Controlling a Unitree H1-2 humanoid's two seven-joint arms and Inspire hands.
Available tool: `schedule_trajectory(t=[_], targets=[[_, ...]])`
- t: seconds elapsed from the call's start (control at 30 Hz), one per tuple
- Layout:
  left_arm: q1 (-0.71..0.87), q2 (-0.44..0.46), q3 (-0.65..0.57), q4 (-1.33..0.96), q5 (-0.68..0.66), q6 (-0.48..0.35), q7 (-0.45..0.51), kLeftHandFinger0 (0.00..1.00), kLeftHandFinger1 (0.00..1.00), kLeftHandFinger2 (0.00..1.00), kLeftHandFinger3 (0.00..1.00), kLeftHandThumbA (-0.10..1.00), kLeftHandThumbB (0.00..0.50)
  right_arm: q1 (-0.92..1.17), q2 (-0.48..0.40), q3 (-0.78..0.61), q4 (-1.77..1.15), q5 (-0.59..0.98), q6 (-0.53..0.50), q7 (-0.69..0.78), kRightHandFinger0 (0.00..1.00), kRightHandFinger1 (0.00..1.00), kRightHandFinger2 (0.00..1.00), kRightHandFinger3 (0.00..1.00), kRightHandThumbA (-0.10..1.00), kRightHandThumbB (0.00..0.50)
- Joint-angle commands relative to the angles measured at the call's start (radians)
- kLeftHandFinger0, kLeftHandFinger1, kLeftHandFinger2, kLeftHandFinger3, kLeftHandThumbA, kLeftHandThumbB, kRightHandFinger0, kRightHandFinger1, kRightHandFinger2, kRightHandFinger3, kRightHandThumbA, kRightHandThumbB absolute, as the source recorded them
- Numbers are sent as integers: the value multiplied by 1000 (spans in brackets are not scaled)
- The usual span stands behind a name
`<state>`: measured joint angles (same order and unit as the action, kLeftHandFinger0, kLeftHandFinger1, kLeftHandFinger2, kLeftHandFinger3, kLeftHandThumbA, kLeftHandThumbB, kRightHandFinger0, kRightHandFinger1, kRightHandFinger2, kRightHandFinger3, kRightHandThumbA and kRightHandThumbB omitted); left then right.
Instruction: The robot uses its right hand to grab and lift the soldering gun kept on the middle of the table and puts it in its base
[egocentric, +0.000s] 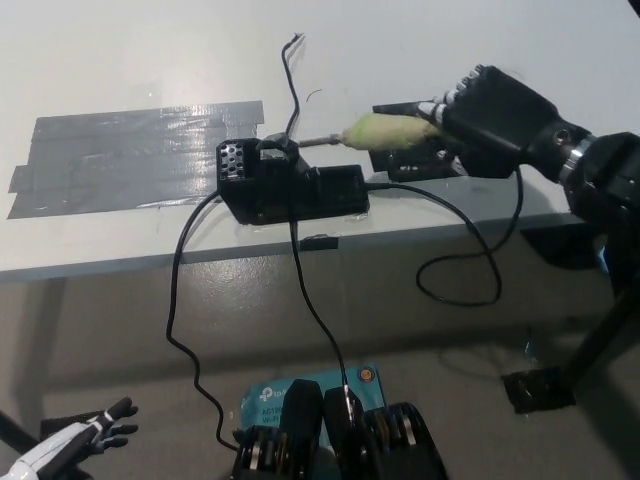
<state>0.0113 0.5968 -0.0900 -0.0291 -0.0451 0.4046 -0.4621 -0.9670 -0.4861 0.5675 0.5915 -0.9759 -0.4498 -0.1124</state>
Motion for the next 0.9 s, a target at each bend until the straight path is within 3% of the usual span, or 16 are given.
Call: schedule_trajectory(t=[0.0,0.03,0.07,0.1,0.2,0.23,0.3,0.33,0.43,0.47,0.5,0.57,0.67,0.73,0.83,0.87], targets=[[9,28,14,-20,-12,-10,-20,1000,1000,1000,1000,952,276,-77,-3,-47,-29,-40,51,-99,0,0,644,318,-100,173],[8,28,14,-17,-12,-10,-20,1000,1000,1000,1000,951,276,-77,-4,-53,-37,-39,59,-89,0,0,634,339,-100,171],[8,27,15,-19,-13,-8,-20,1000,1000,1000,1000,949,271,-77,-6,-61,-46,-42,68,-80,0,0,110,316,-100,179],[11,27,17,-20,-15,-6,-20,1000,1000,1000,1000,947,270,-74,-5,-70,-50,-34,66,-75,0,0,55,316,-100,181],[14,27,16,-21,-12,-5,-19,1000,1000,1000,1000,944,261,-72,-7,-86,-48,-41,68,-93,0,0,1,230,-100,177],[14,24,17,-23,-10,5,-14,1000,1000,1000,1000,944,272,-71,-9,-97,-57,-29,76,-66,0,0,52,173,-100,116],[12,25,14,-20,-10,3,-17,1000,1000,1000,1000,958,279,-67,-12,-107,-69,-20,87,-33,0,0,166,108,-100,114],[10,25,14,-16,-10,1,-18,1000,1000,1000,1000,961,278,-66,-14,-109,-76,-13,84,-10,0,42,319,205,-100,159],[8,22,16,-16,-11,4,-16,1000,1000,1000,1000,948,270,-68,-21,-96,-70,-47,69,-37,0,18,316,65,-100,109],[8,24,14,-12,-13,-15,-22,1000,1000,1000,1000,952,262,-69,-20,-82,-60,-58,46,-54,0,1,297,368,-98,216],[10,27,14,-15,-10,-19,-22,1000,1000,1000,1000,958,267,-68,-19,-72,-60,-69,41,-52,0,0,330,407,-99,235],[9,27,12,-14,-9,-21,-24,1000,1000,1000,1000,966,282,-61,-19,-70,-76,-66,43,-36,0,0,136,373,-100,267],[2,29,8,-19,-3,-11,-26,1000,1000,1000,1000,970,273,-56,-10,-76,-74,-38,18,-42,0,0,549,357,-100,189],[-1,28,7,-15,-4,-14,-28,1000,1000,1000,1000,974,269,-63,-3,-65,-61,-51,4,-64,0,0,492,207,-100,105],[-3,29,5,-19,1,-7,-25,1000,1000,1000,1000,983,270,-71,-2,-54,-55,-64,4,-59,0,0,375,216,-100,112],[-2,31,3,-20,3,-15,-27,1000,1000,1000,1000,995,270,-72,-3,-49,-59,-63,6,-38,0,0,159,164,-100,62]])
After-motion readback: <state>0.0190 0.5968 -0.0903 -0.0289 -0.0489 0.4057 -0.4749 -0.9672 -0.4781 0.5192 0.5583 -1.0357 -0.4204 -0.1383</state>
